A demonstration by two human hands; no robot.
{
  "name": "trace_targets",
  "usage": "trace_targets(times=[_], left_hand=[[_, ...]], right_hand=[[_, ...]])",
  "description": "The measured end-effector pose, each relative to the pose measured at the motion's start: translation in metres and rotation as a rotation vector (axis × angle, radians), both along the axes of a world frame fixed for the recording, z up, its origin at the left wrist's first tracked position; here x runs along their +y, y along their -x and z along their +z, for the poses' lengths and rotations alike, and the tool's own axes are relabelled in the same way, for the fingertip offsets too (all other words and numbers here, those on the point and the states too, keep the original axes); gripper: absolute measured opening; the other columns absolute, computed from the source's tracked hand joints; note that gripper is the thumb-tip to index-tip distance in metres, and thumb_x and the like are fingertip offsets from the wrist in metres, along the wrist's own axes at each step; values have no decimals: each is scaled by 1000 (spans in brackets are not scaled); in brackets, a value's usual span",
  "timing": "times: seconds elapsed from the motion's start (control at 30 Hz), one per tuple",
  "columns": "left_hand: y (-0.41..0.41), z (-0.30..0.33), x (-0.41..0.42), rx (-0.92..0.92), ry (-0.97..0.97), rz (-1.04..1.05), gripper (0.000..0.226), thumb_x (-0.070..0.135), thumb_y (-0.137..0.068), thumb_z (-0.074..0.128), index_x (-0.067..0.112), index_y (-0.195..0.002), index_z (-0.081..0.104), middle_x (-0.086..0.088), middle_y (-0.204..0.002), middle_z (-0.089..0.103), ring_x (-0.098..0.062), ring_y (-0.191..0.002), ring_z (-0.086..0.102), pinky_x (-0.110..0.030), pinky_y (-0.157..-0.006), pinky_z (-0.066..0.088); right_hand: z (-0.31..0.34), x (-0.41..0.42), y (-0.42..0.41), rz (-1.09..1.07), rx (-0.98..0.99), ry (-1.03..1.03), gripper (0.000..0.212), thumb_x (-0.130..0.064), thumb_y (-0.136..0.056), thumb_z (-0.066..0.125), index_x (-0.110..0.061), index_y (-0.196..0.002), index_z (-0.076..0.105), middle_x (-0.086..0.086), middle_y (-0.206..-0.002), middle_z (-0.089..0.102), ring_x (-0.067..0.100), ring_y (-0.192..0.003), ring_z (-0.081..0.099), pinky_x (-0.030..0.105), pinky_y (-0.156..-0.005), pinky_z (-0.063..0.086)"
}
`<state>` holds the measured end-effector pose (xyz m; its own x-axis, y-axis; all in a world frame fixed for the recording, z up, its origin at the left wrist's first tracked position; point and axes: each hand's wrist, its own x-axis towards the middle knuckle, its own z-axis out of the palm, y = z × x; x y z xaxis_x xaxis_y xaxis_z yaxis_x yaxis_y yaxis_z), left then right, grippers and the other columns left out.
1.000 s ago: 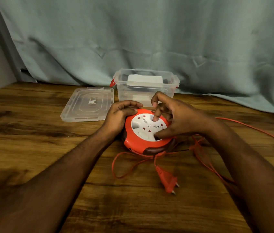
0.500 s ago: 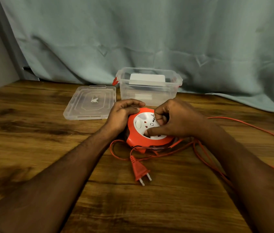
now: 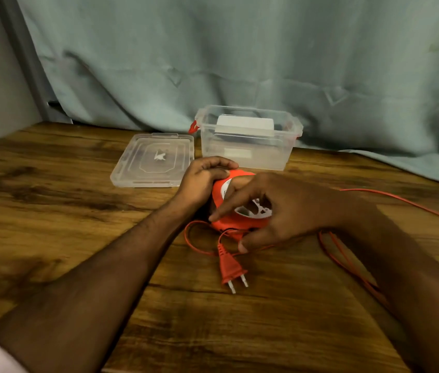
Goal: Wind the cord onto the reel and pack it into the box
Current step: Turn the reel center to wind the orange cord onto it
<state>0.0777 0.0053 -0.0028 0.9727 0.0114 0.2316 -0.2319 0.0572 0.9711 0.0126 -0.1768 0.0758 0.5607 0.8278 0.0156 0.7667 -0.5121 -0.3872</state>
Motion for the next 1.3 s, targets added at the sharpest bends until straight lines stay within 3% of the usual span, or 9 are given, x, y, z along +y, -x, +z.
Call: trace_targets(times=[0.2,0.3,0.4,0.53,0.6,0.7,0.93,1.13,1.3], left_hand=[[0,0,1,-6,-10,-21,29,-11,-87,51,-4,-106,71,-20,-108,70,-25,-98,67,-28,-82,56],[-2,0,0,-17,-25,-21,28,-11,-86,52,-3,-105,71,-16,-104,71,-20,-92,67,-24,-78,56],[-5,-3,3,4,12,-46,25,-3,-82,58,-1,-102,72,-19,-103,72,-28,-93,67,-35,-82,55],[-4,-4,5,20,24,-54,26,6,-75,61,11,-94,77,-19,-101,72,-35,-90,62,-43,-83,47],[-3,-3,3,12,8,-37,24,0,-80,59,11,-93,77,-16,-98,72,-33,-88,62,-38,-78,49],[-3,-2,3,-19,-39,-17,25,3,-81,58,12,-94,77,-17,-103,74,-33,-90,67,-43,-82,56],[-4,-1,1,-30,-52,-12,28,-9,-87,52,4,-99,73,-13,-100,73,-24,-90,69,-30,-78,57],[-4,-3,1,-36,-9,-17,28,-9,-86,52,4,-98,74,-16,-103,73,-24,-93,69,-26,-76,57],[-3,0,0,-16,14,-46,27,-11,-88,50,-1,-103,71,-16,-104,71,-20,-90,68,-20,-72,57]], right_hand=[[-8,17,16,31,-224,187,32,-46,-76,84,-47,-107,77,-19,-108,47,-1,-96,46,9,-70,35],[-7,17,18,11,-205,109,22,-56,-78,82,-37,-88,78,-19,-97,60,3,-90,56,22,-69,42],[0,12,17,-59,-63,-43,30,-49,-92,72,-24,-76,77,-5,-69,71,13,-65,67,34,-63,53],[7,-3,9,-272,240,-52,27,-36,-102,63,-12,-91,72,7,-71,78,23,-57,75,27,-51,53],[7,-6,7,-305,318,-21,15,-30,-99,67,-16,-104,66,5,-78,80,25,-58,75,23,-48,50],[9,-7,6,-317,356,9,29,-23,-93,76,-24,-112,55,4,-81,81,23,-55,73,24,-50,54],[7,-4,13,-146,220,-9,17,-27,-89,80,-29,-103,70,1,-70,77,14,-56,71,23,-59,54],[-2,7,18,-132,-192,188,53,-62,-67,86,-42,-108,58,-12,-68,62,-3,-66,57,29,-64,47],[-6,18,26,-72,-391,128,57,-75,-71,39,-42,-112,62,-24,-70,48,-2,-66,47,27,-60,38]])
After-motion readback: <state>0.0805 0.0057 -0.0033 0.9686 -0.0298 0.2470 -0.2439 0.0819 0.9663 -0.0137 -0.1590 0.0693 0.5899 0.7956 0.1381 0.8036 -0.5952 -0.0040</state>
